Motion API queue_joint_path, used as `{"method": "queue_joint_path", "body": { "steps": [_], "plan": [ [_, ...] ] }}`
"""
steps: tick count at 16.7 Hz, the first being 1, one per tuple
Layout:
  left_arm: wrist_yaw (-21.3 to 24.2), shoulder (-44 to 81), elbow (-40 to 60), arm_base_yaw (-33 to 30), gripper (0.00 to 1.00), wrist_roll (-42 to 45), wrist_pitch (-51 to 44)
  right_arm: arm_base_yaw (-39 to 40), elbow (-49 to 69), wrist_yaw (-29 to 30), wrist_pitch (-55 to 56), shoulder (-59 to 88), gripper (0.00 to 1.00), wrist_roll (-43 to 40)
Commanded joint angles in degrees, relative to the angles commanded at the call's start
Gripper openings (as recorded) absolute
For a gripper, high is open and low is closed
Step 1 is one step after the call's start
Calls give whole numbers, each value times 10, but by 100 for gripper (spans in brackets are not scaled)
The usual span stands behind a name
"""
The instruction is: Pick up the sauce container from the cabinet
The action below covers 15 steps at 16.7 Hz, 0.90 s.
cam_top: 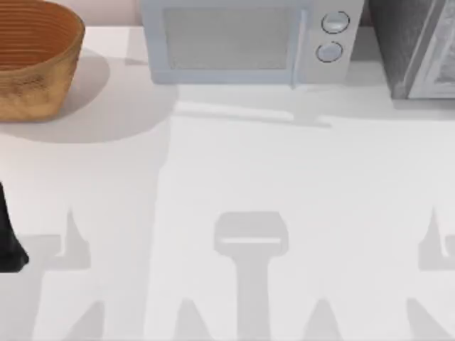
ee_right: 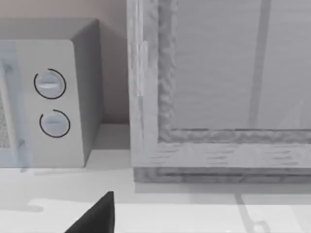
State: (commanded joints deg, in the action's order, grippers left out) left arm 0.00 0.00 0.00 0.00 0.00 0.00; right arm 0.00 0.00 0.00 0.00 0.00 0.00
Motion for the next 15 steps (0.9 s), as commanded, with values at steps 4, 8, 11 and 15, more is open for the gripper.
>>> {"method": "queue_joint_path", "body": {
  "steps": [4,8,11,15],
  "plan": [
    [0,0,0,0,100,0,0,3,18,2,-4,15,100,0],
    [0,0,0,0,100,0,0,17,126,14,-29,102,100,1],
    [0,0,0,0,100,0,0,31,257,30,-62,206,100,3],
    [0,0,0,0,100,0,0,52,468,55,-116,371,100,5]
  ]
}}
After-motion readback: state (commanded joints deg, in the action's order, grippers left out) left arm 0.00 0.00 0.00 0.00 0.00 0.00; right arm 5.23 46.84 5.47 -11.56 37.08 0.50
